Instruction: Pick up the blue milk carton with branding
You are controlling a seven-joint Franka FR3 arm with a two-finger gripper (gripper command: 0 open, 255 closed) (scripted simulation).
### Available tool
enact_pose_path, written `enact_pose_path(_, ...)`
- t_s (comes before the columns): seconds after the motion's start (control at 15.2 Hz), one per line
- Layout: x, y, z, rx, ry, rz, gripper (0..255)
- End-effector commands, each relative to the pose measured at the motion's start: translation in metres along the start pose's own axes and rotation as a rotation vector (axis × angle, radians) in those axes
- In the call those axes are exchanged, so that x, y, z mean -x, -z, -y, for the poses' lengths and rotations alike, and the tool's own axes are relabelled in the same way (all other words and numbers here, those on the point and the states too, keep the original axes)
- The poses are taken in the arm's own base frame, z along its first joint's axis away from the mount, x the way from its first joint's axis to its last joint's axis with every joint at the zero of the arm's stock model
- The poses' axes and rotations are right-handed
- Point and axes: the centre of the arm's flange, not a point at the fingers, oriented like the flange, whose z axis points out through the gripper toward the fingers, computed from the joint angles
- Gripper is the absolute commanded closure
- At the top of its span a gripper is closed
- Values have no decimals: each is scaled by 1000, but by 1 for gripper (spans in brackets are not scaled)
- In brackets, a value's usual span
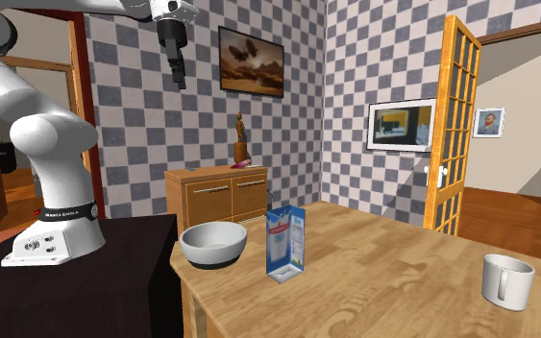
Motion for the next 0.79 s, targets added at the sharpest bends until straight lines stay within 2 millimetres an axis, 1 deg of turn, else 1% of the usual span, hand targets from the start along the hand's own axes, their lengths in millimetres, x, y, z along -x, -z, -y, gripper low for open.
enact_pose_path(0.0, 0, 0, 0, 0, 0, 0, 0)
enact_pose_path(0.73, -76, -119, -44, -9, 73, 33, 0)
